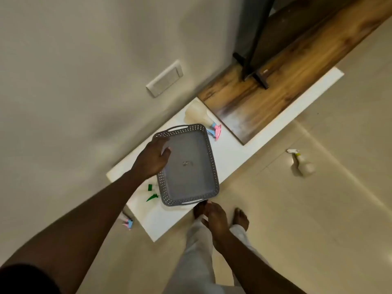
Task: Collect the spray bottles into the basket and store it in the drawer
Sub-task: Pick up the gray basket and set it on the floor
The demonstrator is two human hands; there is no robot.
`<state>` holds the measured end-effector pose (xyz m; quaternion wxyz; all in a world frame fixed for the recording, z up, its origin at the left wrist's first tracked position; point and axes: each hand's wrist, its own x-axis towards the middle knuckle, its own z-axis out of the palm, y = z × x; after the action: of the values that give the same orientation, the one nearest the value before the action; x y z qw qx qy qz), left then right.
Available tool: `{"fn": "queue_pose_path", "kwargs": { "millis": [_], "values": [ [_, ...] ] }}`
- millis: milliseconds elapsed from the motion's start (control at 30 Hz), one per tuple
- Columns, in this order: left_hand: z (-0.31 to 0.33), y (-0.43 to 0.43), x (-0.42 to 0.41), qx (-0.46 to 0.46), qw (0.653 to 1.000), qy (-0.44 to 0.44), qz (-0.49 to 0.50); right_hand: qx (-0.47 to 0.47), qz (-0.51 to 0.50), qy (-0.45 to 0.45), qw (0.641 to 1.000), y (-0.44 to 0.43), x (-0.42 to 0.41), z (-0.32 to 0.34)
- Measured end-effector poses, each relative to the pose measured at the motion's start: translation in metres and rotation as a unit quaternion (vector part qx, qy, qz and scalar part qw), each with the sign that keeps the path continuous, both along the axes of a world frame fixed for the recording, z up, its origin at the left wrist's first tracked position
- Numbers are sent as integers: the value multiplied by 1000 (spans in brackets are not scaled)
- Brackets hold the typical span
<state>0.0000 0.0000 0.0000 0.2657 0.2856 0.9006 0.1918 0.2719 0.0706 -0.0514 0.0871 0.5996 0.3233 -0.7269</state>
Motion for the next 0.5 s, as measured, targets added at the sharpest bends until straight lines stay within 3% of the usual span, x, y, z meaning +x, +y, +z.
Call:
{"fn": "queue_pose_path", "kwargs": {
  "millis": [133, 500],
  "values": [
    [-35, 32, -48, -39, 998, -24, -36, -54, -70, -53, 995, -21, -21, -33],
    [-127, 78, -100, -134, 984, -80, -86, -193, -275, -88, 938, -54, -60, -89]
  ]
}}
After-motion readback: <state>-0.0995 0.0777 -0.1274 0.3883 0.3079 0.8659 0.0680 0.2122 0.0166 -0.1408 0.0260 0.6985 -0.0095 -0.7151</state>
